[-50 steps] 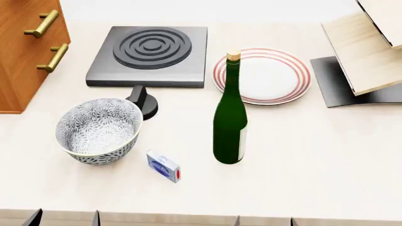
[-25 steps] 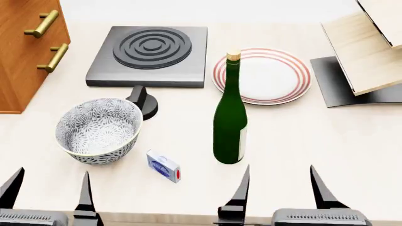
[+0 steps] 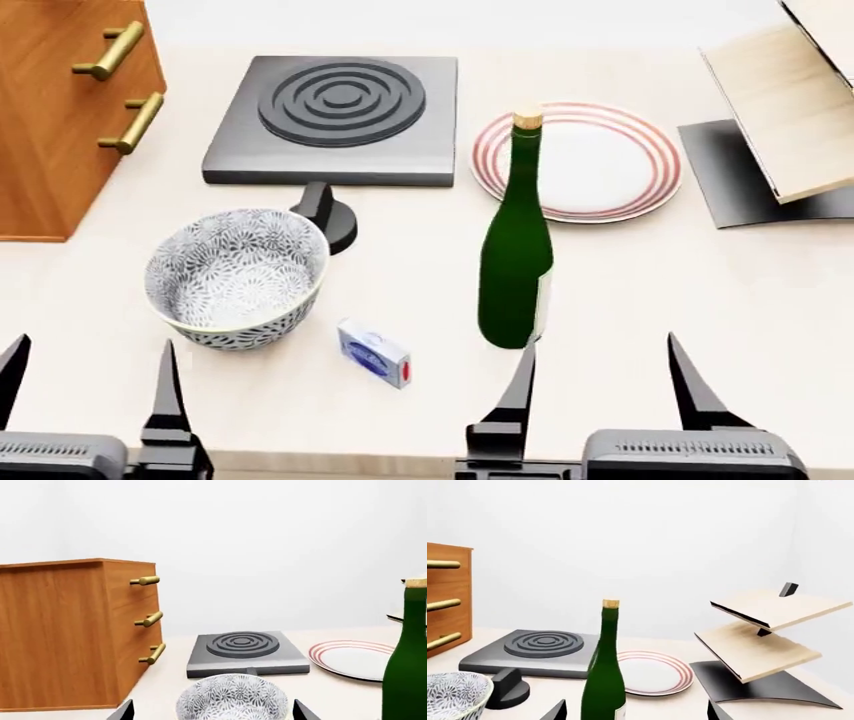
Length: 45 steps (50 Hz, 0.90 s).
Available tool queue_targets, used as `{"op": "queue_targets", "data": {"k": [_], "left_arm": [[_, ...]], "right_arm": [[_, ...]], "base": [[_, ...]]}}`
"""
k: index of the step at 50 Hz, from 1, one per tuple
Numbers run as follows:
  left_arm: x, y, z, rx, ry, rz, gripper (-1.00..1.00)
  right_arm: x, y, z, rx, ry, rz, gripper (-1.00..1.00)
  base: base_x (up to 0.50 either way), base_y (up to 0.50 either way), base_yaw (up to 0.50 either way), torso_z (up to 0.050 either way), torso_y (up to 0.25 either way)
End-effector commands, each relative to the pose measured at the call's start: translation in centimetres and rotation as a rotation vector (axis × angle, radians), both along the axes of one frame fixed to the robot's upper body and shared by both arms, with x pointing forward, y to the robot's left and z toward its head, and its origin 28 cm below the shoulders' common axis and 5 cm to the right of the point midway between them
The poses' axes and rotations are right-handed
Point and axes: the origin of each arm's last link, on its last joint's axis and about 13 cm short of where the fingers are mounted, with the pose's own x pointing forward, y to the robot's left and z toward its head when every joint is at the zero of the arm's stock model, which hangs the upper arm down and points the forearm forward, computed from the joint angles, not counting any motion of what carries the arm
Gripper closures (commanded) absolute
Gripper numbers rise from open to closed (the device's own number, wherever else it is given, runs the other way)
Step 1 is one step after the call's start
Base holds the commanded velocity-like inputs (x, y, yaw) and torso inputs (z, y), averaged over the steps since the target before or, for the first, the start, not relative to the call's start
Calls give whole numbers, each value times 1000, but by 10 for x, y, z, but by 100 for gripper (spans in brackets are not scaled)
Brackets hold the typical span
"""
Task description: Put the bowl on the top of the cabinet.
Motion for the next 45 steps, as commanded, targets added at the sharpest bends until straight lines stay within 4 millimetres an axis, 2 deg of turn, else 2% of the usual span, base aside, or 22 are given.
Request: {"op": "queue_targets", "data": {"k": [1,10,19,29,37,45], "left_arm": [[-1,2,3,1,-13,11,-100],[-2,0,4,1,-14,6,-100],[-2,1,4,2,-15,6,-100],[-3,2,5,-2,-17,9,-100],[-3,2,5,-2,-17,9,-100],[-3,1,5,0,-20,9,-100]], "right_arm": [[0,2,0,4,0,0,-100],[-1,0,0,28,20,24,-100],[-1,0,0,24,9,13,-100],[-2,1,0,18,23,34,-100],[-1,1,0,19,19,26,-100],[-1,0,2,33,14,23,-100]], "base": [[0,500,0,0,0],[0,22,0,0,0],[0,431,0,0,0],[0,29,0,0,0],[0,495,0,0,0],[0,10,0,0,0]]}}
